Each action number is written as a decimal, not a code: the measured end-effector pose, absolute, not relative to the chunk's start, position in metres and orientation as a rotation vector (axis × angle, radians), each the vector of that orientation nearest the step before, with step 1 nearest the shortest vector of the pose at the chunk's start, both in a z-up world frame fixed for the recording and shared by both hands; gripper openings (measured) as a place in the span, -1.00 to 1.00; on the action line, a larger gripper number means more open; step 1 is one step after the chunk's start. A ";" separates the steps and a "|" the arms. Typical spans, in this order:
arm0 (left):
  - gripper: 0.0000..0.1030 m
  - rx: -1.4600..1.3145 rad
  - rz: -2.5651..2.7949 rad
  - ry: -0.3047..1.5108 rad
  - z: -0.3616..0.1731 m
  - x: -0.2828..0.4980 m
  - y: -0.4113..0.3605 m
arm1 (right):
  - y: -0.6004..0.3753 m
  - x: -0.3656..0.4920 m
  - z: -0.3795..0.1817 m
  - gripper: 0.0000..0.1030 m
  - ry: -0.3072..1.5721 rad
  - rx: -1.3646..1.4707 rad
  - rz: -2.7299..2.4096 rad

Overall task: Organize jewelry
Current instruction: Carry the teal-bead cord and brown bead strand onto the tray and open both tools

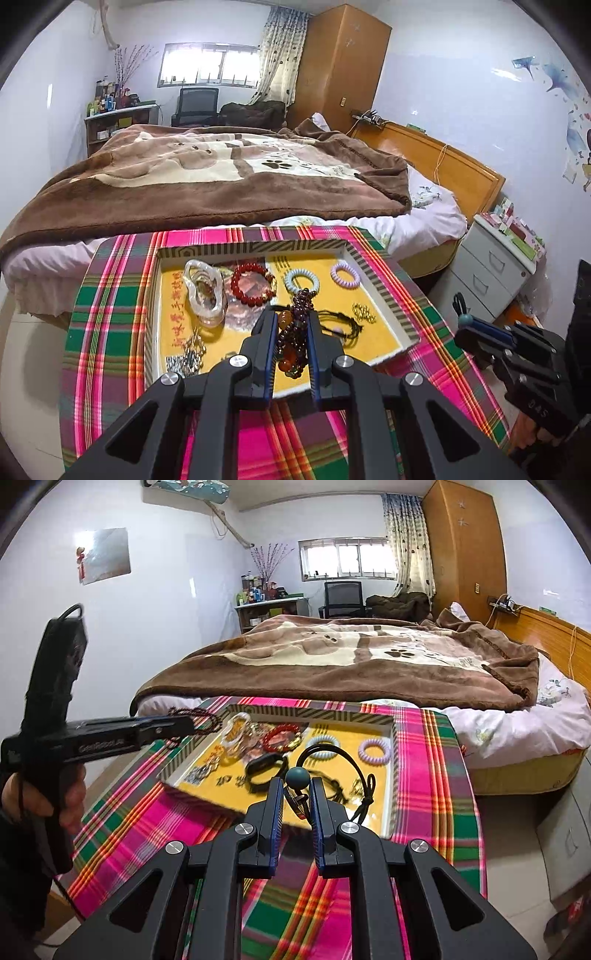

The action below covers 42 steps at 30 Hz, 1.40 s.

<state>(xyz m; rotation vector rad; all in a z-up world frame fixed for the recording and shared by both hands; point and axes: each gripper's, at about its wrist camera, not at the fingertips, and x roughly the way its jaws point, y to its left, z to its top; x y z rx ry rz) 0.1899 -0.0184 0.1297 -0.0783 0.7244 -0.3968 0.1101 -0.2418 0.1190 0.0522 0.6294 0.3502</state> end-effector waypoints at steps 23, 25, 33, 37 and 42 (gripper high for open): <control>-0.71 -0.102 -0.338 0.894 0.042 0.228 -0.011 | -0.230 0.259 0.048 -0.72 0.851 0.021 0.321; -0.71 -0.095 -0.335 0.897 0.038 0.230 -0.011 | -0.228 0.265 0.044 -0.72 0.864 0.017 0.322; -0.71 -0.090 -0.306 0.923 0.028 0.237 -0.010 | -0.221 0.282 0.025 -0.72 0.929 -0.005 0.310; -0.71 -0.103 -0.303 0.929 0.024 0.237 -0.010 | -0.221 0.284 0.020 -0.72 0.945 -0.004 0.305; -0.71 -0.107 -0.303 0.936 0.023 0.241 -0.010 | -0.222 0.288 0.017 -0.72 0.962 -0.001 0.297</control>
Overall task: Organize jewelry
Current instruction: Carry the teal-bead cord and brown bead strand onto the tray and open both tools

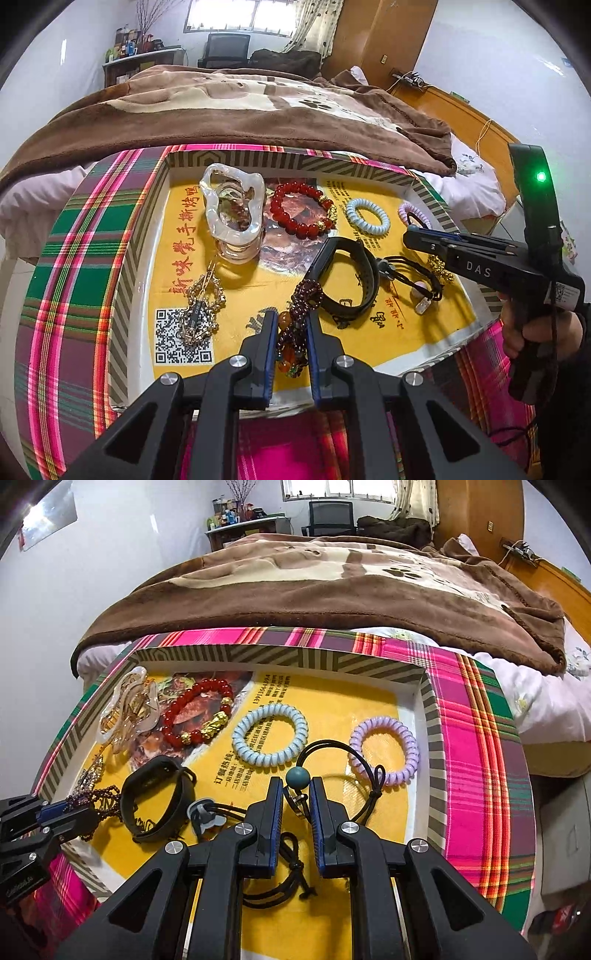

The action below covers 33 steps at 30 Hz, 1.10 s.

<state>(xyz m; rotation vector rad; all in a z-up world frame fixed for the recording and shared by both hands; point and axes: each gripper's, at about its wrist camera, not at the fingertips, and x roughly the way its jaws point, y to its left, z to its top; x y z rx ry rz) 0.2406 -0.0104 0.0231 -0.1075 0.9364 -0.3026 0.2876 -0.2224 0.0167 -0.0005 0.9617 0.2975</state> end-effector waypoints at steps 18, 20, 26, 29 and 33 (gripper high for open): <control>-0.17 -0.125 -0.290 0.954 0.018 0.245 -0.007 | -0.224 0.295 0.010 -0.67 0.981 0.024 0.278; -0.10 -0.119 -0.289 0.958 0.017 0.245 -0.008 | -0.225 0.296 0.011 -0.64 0.979 0.031 0.275; 0.22 -0.129 -0.279 0.940 0.022 0.241 -0.006 | -0.228 0.294 0.013 -0.16 0.964 0.050 0.269; 0.31 -0.125 -0.269 0.935 0.026 0.240 -0.006 | -0.230 0.291 0.018 -0.16 0.948 0.058 0.266; 0.48 -0.118 -0.234 0.918 0.034 0.232 -0.004 | -0.232 0.283 0.029 -0.15 0.912 0.082 0.266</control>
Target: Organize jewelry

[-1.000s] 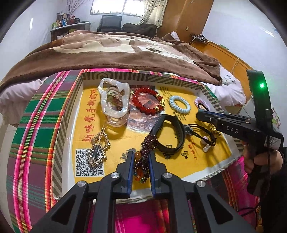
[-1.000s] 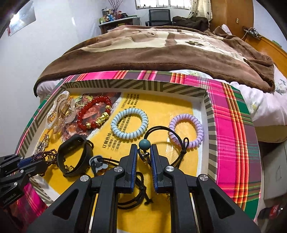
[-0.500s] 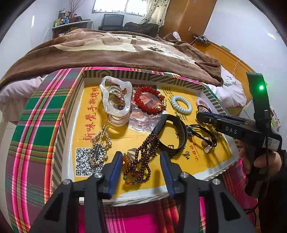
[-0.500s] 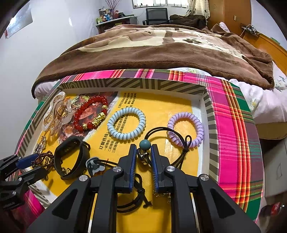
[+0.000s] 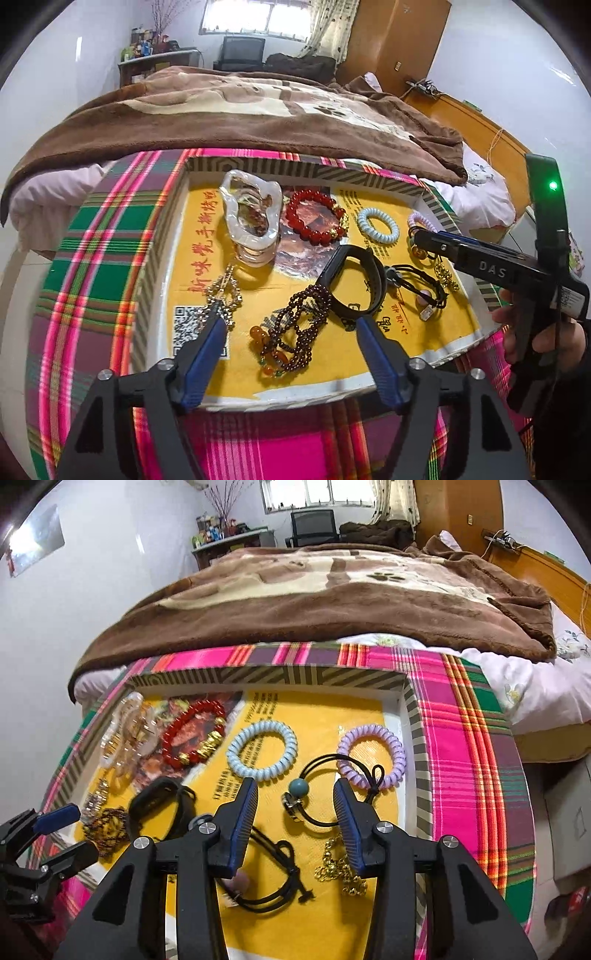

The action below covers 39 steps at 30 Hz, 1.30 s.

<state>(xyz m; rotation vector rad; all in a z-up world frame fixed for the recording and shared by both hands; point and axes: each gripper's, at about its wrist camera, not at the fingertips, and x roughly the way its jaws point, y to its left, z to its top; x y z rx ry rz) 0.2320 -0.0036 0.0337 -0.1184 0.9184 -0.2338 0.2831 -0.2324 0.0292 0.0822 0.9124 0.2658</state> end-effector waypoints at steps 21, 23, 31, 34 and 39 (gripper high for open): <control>0.83 0.023 -0.038 0.799 0.077 0.157 -0.007 | -0.216 0.163 0.075 0.07 0.778 0.061 0.173; 0.83 0.025 -0.032 0.794 0.077 0.150 -0.008 | -0.217 0.150 0.075 0.07 0.778 0.085 0.170; 0.83 0.021 -0.029 0.819 0.072 0.137 -0.014 | -0.219 0.114 0.074 0.07 0.769 0.090 0.128; 0.83 -0.003 -0.053 0.819 0.072 0.134 -0.015 | -0.220 0.108 0.074 0.07 0.766 0.095 0.121; 0.83 -0.006 -0.052 0.820 0.072 0.132 -0.015 | -0.220 0.103 0.072 0.07 0.771 0.099 0.123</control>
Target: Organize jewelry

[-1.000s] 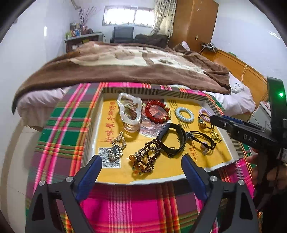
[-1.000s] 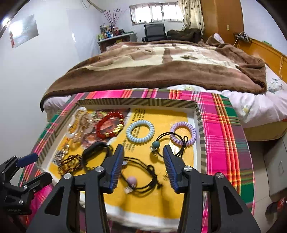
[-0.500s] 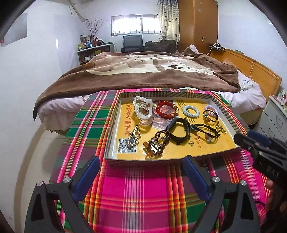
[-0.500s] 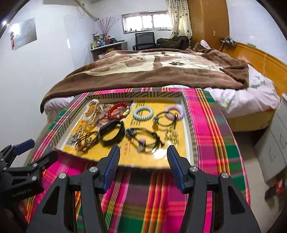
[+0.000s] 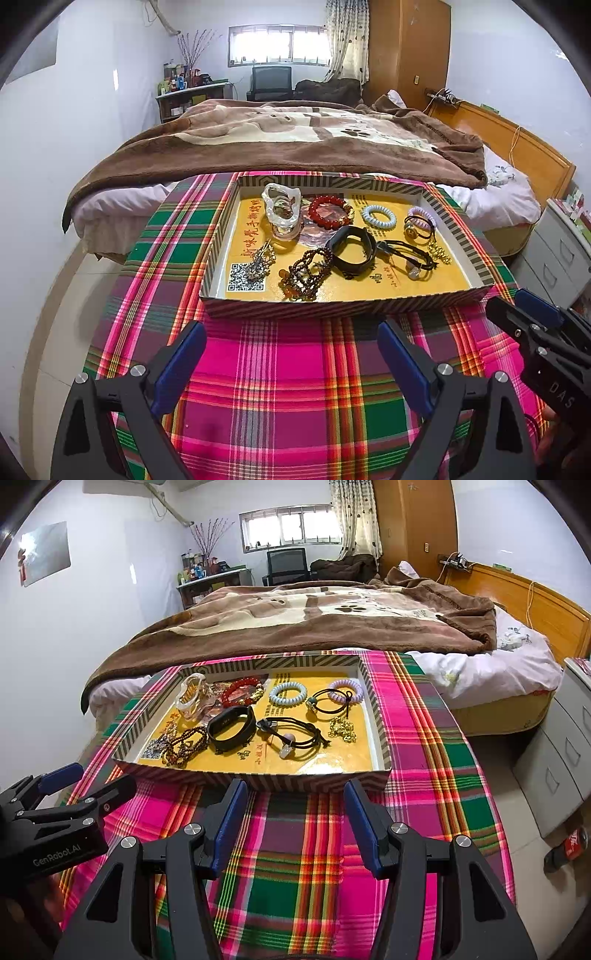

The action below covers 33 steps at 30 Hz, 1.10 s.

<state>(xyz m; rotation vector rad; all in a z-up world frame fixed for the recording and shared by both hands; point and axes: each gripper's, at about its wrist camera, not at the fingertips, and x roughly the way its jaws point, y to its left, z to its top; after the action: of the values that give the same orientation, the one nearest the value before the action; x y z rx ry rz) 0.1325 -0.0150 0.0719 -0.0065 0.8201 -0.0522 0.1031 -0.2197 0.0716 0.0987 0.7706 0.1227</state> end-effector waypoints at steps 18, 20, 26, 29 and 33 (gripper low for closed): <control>0.83 0.012 -0.045 0.829 0.069 0.130 -0.019 | -0.216 0.096 0.067 0.07 0.776 0.101 0.129; 0.83 0.008 -0.042 0.826 0.070 0.130 -0.019 | -0.215 0.095 0.066 0.07 0.776 0.099 0.132; 0.83 0.018 -0.031 0.824 0.070 0.130 -0.019 | -0.214 0.093 0.066 0.07 0.775 0.097 0.134; 0.83 0.012 -0.038 0.823 0.071 0.130 -0.019 | -0.213 0.093 0.065 0.07 0.776 0.096 0.133; 0.83 0.018 -0.035 0.822 0.070 0.129 -0.019 | -0.213 0.094 0.066 0.07 0.780 0.097 0.134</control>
<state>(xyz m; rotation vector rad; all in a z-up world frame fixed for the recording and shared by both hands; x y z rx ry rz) 0.1293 -0.0188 0.0702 0.0183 0.8218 -0.0345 0.0936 -0.2129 0.0660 0.0972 0.7798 0.1345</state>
